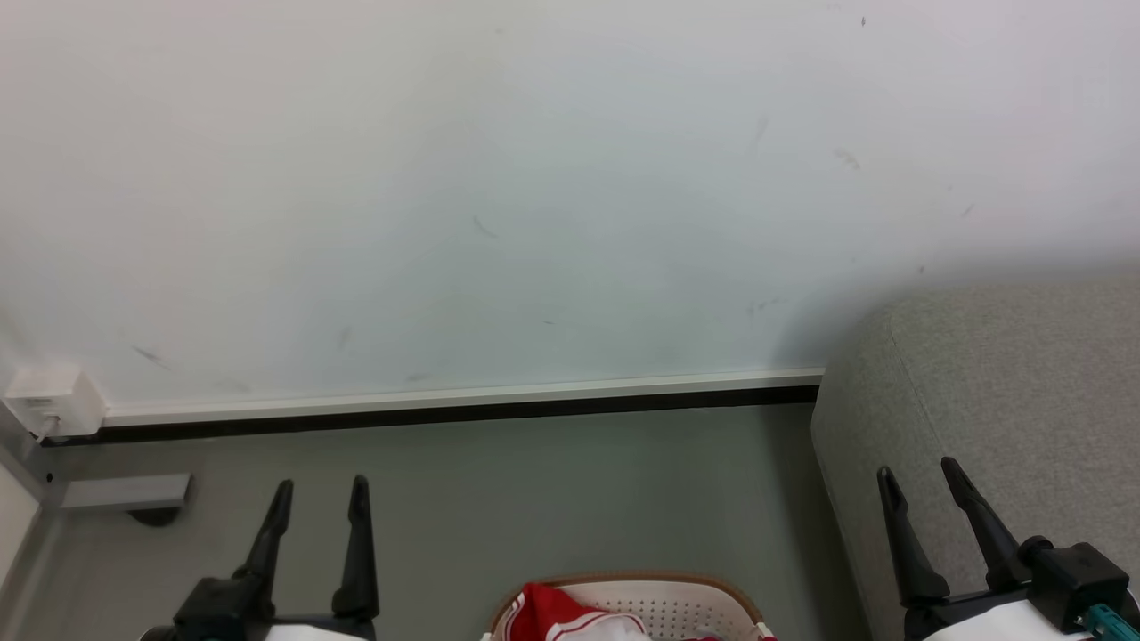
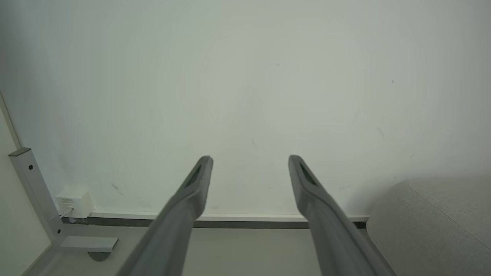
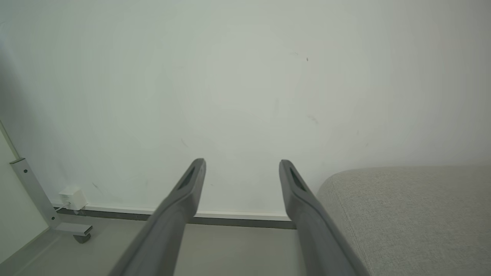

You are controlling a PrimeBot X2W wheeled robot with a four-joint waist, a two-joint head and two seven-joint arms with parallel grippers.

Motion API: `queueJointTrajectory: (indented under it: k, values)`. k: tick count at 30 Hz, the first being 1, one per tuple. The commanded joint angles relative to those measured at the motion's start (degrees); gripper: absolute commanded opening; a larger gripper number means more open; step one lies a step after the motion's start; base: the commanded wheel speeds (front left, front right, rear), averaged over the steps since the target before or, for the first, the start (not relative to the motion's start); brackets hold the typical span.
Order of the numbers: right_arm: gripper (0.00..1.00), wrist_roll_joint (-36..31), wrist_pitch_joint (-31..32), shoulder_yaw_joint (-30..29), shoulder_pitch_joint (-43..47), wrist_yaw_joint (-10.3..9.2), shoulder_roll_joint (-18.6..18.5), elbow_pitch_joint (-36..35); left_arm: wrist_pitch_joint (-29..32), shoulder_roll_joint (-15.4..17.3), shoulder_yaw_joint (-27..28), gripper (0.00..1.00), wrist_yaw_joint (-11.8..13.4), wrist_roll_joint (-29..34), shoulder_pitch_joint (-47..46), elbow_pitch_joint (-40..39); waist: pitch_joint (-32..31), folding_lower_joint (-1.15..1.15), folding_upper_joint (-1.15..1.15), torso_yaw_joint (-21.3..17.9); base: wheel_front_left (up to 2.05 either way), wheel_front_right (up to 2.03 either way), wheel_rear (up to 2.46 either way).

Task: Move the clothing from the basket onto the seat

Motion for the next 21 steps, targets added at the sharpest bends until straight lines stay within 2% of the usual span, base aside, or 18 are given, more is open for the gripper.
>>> queueJointTrajectory:
  k: [1,12,21]
  values:
    - [1.00,-1.5,-0.5,-0.3,-0.5,-0.11,0.0,-0.4,-0.6,0.5,-0.1,1.00,0.1,1.8,0.6,-0.2,-0.1,0.00,0.00,0.0,0.00,0.00,0.00]
    - [1.00,-5.5,-1.1,-1.2,0.2,-0.12,0.9,-0.7,-1.6,0.4,-0.5,1.00,0.2,6.1,0.9,0.7,-0.4,0.00,0.00,-0.2,0.00,0.00,0.00]
    - [1.00,-5.4,-0.9,-1.2,0.1,-0.12,0.8,-0.1,-1.5,0.4,-0.4,1.00,0.4,5.7,0.6,0.6,-0.3,0.00,0.00,-0.1,0.00,0.00,0.00]
